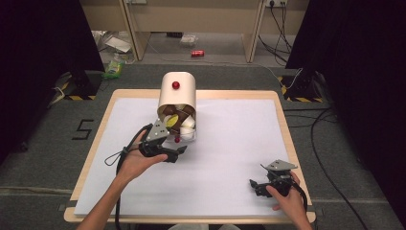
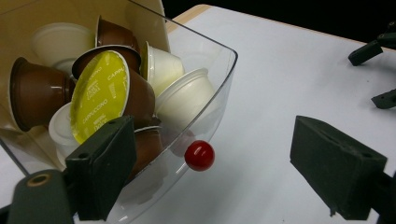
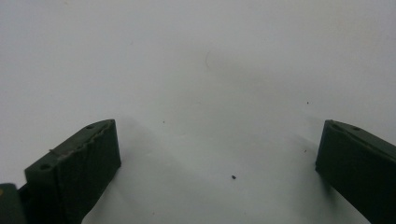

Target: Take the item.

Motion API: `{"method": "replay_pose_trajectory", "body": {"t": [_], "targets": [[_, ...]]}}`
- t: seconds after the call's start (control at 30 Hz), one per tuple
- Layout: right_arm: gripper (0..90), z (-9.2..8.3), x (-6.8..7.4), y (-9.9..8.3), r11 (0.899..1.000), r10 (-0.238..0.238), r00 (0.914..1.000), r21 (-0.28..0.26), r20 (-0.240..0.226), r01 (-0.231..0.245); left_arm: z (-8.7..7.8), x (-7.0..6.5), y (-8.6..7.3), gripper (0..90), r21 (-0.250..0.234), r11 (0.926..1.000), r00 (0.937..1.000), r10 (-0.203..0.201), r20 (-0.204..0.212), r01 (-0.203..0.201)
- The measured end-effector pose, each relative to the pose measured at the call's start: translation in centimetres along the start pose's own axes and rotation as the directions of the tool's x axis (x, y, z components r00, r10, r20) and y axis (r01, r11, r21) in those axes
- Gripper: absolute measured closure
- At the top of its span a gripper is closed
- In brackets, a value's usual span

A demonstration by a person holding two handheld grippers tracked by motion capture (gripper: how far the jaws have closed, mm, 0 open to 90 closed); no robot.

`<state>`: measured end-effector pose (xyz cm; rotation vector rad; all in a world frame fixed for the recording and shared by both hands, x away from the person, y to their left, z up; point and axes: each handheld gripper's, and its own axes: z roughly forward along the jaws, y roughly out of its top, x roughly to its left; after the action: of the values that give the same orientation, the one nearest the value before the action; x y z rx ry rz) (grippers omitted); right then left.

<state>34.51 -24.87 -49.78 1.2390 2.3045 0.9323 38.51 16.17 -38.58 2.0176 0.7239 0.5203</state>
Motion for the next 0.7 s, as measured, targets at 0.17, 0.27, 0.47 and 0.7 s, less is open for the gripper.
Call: {"method": "replay_pose_trajectory", "body": {"t": [0.17,0.27,0.47,0.7], "targets": [[0.5,0.00,0.00,0.00,1.000,0.000,1.0000,0.000,0.000,0.000,-0.19,-0.40,-0.29,14.4,0.002,1.0000,1.0000,0.003,0.001,-0.003],[0.4,0.00,0.00,0.00,1.000,0.000,1.0000,0.000,0.000,0.000,-0.27,-0.57,-0.39,14.4,0.006,0.9999,1.0000,0.009,0.002,-0.009],[0.5,0.00,0.00,0.00,1.000,0.000,1.0000,0.000,0.000,0.000,-0.45,-0.84,-0.65,14.5,0.007,0.9999,1.0000,0.007,0.006,-0.007],[0.4,0.00,0.00,0.00,1.000,0.000,1.0000,0.000,0.000,0.000,-0.68,-0.75,-0.49,15.5,0.006,1.0000,0.9999,0.001,0.010,-0.001]]}}
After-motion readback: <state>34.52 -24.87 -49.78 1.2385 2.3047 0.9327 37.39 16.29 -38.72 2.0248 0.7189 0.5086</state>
